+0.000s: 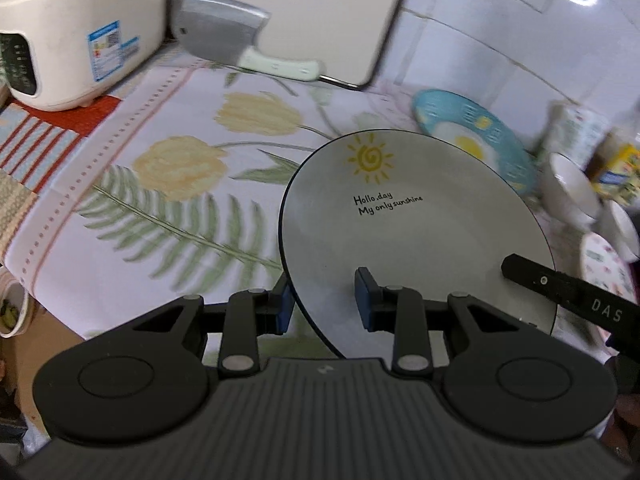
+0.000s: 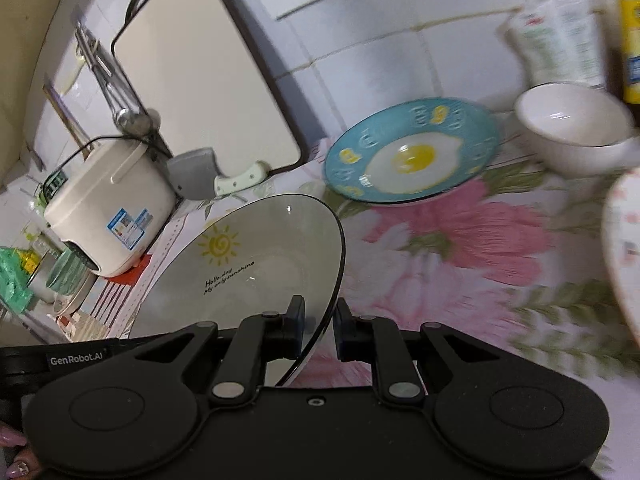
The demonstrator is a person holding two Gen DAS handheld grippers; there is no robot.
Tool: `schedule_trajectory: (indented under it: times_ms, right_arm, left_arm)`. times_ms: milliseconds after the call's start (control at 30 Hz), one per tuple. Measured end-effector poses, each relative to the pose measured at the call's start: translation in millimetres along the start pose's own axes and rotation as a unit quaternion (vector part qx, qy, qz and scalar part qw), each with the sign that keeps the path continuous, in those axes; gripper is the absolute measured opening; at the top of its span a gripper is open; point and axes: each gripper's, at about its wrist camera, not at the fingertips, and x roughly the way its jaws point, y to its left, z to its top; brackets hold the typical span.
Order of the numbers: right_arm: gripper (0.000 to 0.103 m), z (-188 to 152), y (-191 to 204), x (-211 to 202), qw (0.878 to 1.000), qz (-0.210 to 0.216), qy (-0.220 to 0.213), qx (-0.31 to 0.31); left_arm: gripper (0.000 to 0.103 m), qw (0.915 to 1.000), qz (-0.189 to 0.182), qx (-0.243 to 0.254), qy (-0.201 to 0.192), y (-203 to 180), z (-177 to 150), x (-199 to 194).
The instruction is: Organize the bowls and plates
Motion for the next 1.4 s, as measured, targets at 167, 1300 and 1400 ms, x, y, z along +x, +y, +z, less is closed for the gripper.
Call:
schedule_trajectory:
  times_ms: [167, 1300, 1400]
  right_arm:
    - [0.019, -10.3, -12.9, -40.5, 0.999, -0.027, -0.017, 0.007]
    - [0.030, -23.0, -65.3, -25.6, 0.992, -0.111, 0.034, -0.044]
    - [0.030, -20.2, -63.2, -24.5, 0.990, -0.121, 0.041, -0.057]
  left_arm:
    - [0.030, 0.9995, -0.026, 0.014, 0.010, -25.9, -14.3, -12.8]
    - [0.030, 0.9933, -0.032, 0.046, 0.102, -77.9, -31.0, 48.5]
    - [0.030, 0.9935, -0.024, 0.038, 0.104, -79.0, -36.3, 49.1]
